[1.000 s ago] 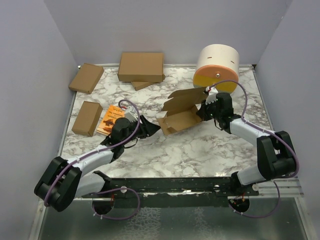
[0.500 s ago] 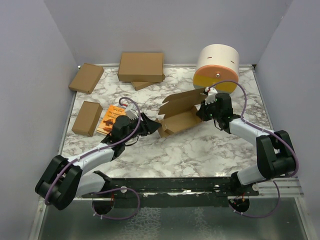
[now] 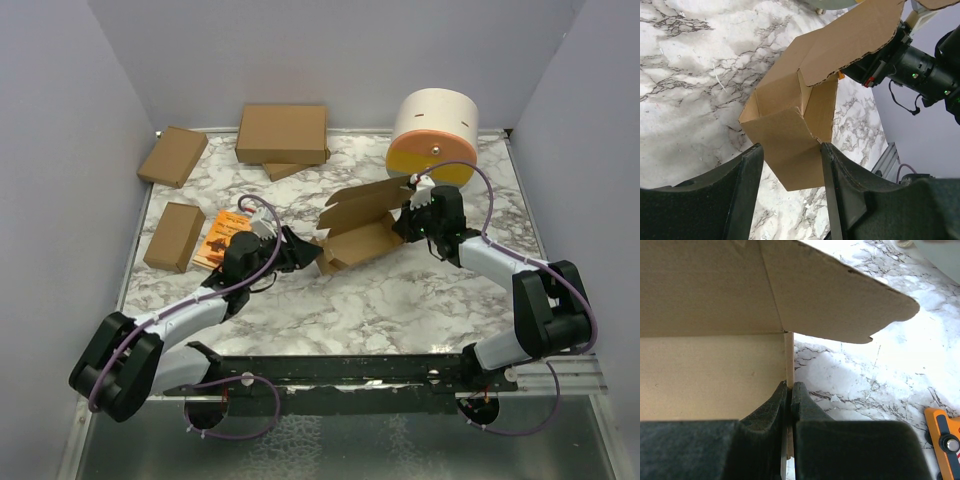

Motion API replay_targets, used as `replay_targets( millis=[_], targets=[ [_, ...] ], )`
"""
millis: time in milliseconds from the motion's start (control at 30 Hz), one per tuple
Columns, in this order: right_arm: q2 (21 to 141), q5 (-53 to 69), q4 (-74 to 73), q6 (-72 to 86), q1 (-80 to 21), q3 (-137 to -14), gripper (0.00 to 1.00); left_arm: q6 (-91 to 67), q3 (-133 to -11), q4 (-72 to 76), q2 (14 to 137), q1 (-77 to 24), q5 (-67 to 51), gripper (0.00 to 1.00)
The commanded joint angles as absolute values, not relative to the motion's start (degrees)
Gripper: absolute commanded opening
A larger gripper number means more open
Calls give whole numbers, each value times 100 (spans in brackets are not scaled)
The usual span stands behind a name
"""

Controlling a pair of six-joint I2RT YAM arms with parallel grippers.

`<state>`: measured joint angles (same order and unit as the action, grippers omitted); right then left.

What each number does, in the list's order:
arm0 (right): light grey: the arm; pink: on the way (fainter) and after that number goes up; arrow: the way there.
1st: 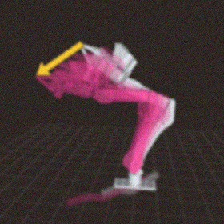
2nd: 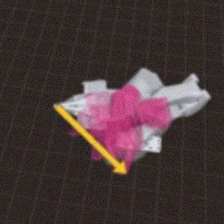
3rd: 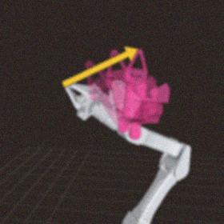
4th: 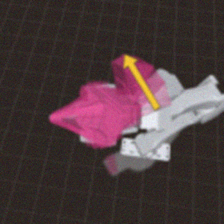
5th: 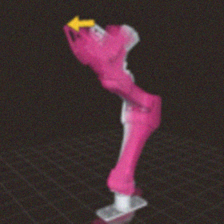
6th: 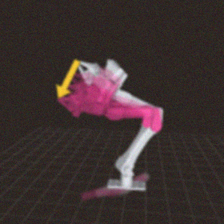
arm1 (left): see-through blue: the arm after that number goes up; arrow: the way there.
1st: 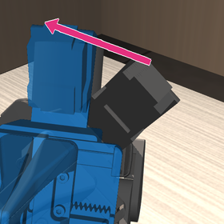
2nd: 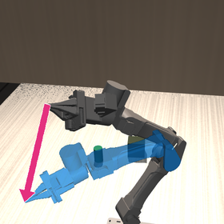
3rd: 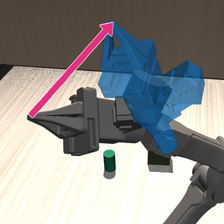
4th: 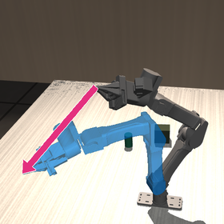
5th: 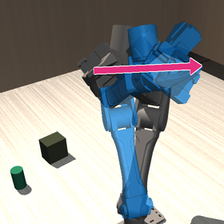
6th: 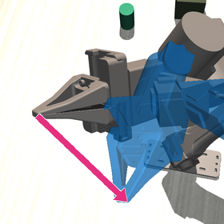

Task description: Fold the paper box

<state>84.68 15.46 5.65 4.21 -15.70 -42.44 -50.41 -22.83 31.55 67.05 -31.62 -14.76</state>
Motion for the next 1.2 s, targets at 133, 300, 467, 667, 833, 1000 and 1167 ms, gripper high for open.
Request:
replay_targets(
  millis=[133,300,467,667,833,1000,1167],
  targets=[
    [8494,1564,700,392,-1600,-4231,1,-4388,-2442,2443,5940,-3100,-1159,56],
    [8516,1548,707,387,-1599,-4230,1,-3972,-2608,1621,5350,-3042,-693,59],
    [8524,1526,714,387,-1600,-4220,1,-3813,-2590,1209,4923,-3024,-392,60],
    [8525,1512,713,387,-1600,-4218,1,-3860,-2440,1117,4779,-3023,-333,60],
    [8534,1520,719,396,-1600,-4215,1,-3911,-2397,1117,4742,-3017,-352,61],
    [8534,1512,716,404,-1600,-4218,1,-3959,-2303,1049,4711,-2993,-259,61],
    [8538,1512,721,404,-1600,-4212,1,-4227,-2155,1278,4601,-2971,-367,62]
  ],
)
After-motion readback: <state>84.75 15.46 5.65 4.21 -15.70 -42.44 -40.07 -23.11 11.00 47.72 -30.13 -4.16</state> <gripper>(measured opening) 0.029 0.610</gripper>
